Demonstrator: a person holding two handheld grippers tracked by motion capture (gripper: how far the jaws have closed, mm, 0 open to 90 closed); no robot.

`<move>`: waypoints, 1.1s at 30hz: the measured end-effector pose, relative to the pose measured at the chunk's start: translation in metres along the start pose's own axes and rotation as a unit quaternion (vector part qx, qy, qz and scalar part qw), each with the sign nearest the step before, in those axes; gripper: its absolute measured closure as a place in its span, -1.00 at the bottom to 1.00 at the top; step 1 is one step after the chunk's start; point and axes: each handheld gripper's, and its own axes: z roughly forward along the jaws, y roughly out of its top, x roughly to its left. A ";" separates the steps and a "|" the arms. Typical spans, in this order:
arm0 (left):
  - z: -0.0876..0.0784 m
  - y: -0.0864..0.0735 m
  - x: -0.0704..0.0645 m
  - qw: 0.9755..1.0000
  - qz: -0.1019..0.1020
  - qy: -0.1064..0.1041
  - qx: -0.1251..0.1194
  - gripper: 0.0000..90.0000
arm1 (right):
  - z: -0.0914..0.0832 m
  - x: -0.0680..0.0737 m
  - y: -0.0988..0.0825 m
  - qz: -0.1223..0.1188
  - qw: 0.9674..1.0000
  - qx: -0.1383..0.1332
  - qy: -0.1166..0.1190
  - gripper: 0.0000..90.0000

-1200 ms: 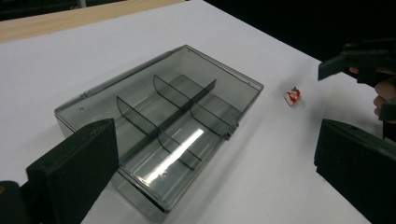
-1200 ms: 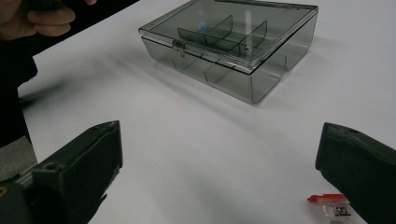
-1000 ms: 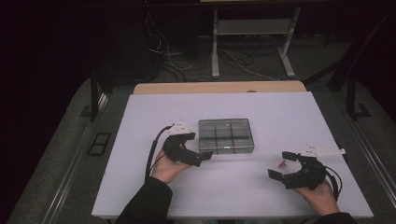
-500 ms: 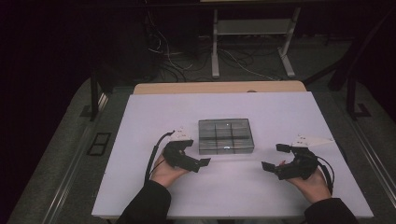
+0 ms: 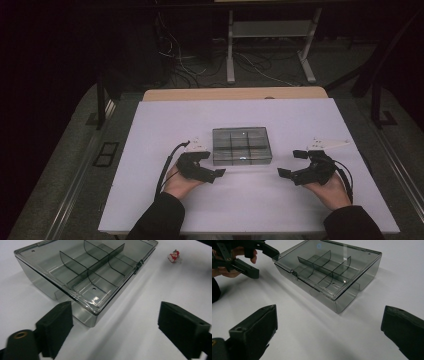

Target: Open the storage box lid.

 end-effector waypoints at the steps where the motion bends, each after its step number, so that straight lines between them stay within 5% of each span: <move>1: 0.000 0.000 0.001 1.000 -0.001 0.001 0.000 -0.68 | 0.000 -0.001 0.001 0.001 1.000 0.002 0.000 -0.99; 10: -0.003 -0.003 0.005 0.999 0.012 0.034 -0.003 0.03 | 0.006 -0.006 0.010 -0.005 1.000 0.012 -0.002 -0.99; 18: -0.005 -0.006 0.004 0.997 0.046 0.055 0.003 0.51 | 0.010 -0.008 0.011 -0.009 1.000 0.016 -0.003 -0.99; 25: -0.005 -0.007 0.001 0.996 0.060 0.062 0.002 0.66 | 0.011 -0.009 0.011 -0.008 1.000 0.013 -0.004 -0.99; 33: -0.007 -0.007 0.001 0.997 0.048 0.061 -0.005 0.83 | 0.014 -0.009 0.011 -0.005 1.000 0.011 -0.002 -0.99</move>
